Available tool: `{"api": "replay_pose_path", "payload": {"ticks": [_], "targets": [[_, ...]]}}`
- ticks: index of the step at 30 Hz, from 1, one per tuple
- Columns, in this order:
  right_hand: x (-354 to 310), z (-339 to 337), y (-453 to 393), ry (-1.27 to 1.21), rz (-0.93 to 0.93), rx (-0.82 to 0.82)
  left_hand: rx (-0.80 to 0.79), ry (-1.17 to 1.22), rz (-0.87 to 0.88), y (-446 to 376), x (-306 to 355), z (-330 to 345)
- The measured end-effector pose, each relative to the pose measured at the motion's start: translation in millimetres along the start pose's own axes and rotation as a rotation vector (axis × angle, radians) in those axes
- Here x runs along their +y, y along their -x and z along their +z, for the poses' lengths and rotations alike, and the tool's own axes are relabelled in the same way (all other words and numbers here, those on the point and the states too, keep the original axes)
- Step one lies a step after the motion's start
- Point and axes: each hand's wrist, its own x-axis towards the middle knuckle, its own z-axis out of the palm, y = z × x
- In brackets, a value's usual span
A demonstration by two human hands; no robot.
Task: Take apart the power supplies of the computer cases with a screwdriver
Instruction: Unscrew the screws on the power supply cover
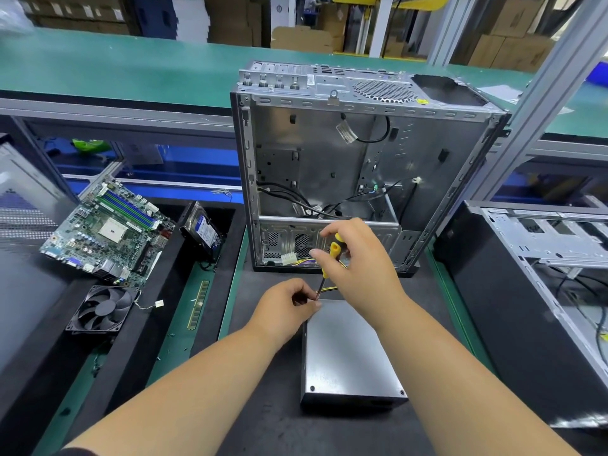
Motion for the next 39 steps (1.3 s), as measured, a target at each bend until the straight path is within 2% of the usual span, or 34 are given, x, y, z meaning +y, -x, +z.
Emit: {"api": "replay_pose_path", "payload": {"ticks": [4,11,15,23,26,32,39], "targets": [[-0.2,2.2,-2.6,-0.015,0.049,0.019,-0.011,-0.038,0.016,-1.8,-2.1,-1.8],[-0.4,-0.8,0.9,-0.167,0.073,-0.055,-0.016,-0.073,0.038,-4.8,-1.6,-2.3],[-2.1,-3.0,-0.5,-0.027,-0.064,-0.001,-0.032,-0.078,0.016,-4.7,-2.7,-1.9],[-4.5,-1.8,-1.1,-0.023,-0.018,-0.045,-0.037,-0.102,0.033,-6.8,-3.6,-1.7],[-3.8,-0.5,2.0,-0.099,0.016,-0.076,-0.026,-0.111,0.049,-6.6,-3.9,-1.9],[-3.0,-4.8,0.3,-0.001,-0.072,-0.001,-0.031,-0.118,0.034,-6.1,-2.8,-1.9],[-2.9,-4.2,1.3,-0.053,0.009,-0.033,-0.023,-0.154,0.075,-4.5,-0.1,-2.5]]}}
